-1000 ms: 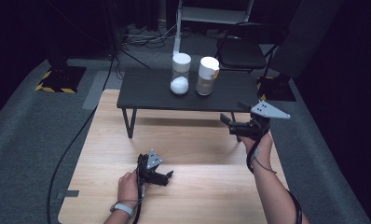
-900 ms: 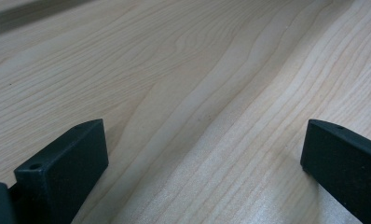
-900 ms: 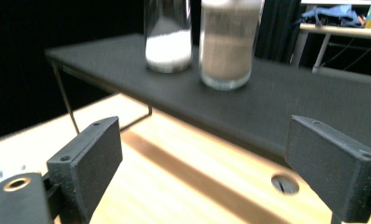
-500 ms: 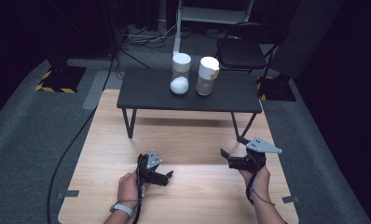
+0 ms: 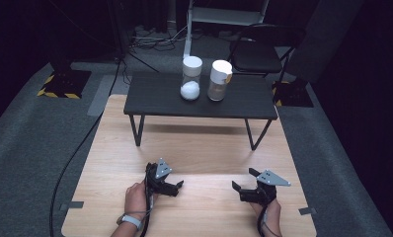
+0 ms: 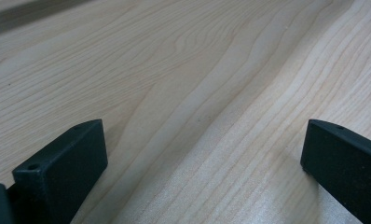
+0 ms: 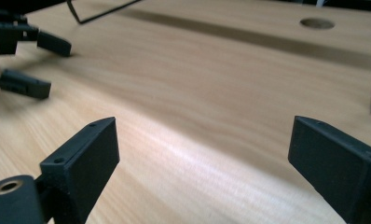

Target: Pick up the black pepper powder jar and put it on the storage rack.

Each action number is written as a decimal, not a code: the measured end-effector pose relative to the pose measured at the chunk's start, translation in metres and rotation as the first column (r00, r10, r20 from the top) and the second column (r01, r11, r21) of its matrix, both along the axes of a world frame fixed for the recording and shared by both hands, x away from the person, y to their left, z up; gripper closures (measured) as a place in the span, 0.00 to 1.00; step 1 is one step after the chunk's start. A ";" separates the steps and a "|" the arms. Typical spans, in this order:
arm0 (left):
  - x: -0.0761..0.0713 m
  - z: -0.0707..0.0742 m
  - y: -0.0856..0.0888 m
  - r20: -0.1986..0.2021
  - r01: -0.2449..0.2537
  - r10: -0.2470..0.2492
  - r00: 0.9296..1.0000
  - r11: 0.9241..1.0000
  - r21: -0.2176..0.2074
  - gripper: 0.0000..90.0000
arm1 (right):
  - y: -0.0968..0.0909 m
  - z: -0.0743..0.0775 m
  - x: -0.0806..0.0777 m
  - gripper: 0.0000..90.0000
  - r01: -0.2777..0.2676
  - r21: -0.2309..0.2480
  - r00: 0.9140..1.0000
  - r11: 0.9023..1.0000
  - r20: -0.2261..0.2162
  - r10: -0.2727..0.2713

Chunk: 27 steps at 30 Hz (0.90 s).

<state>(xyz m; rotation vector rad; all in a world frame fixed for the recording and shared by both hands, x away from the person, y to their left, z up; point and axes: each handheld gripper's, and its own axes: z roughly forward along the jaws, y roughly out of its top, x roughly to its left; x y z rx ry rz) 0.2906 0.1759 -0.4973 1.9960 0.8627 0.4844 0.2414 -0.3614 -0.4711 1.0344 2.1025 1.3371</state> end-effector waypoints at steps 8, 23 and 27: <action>0.000 0.000 0.000 0.001 0.001 -0.001 1.000 1.000 0.001 0.00 | 0.012 -0.001 -0.002 0.09 -0.011 -0.084 0.999 0.996 -0.043 0.008; 0.000 0.000 -0.001 0.000 -0.010 0.010 1.000 1.000 0.000 0.00 | 0.031 0.005 0.006 0.09 -0.038 -0.191 0.992 0.981 -0.125 0.014; 0.000 0.000 -0.001 0.000 -0.013 0.013 1.000 1.000 0.000 0.00 | 0.035 0.004 0.010 0.07 -0.064 -0.201 0.991 0.977 -0.131 0.038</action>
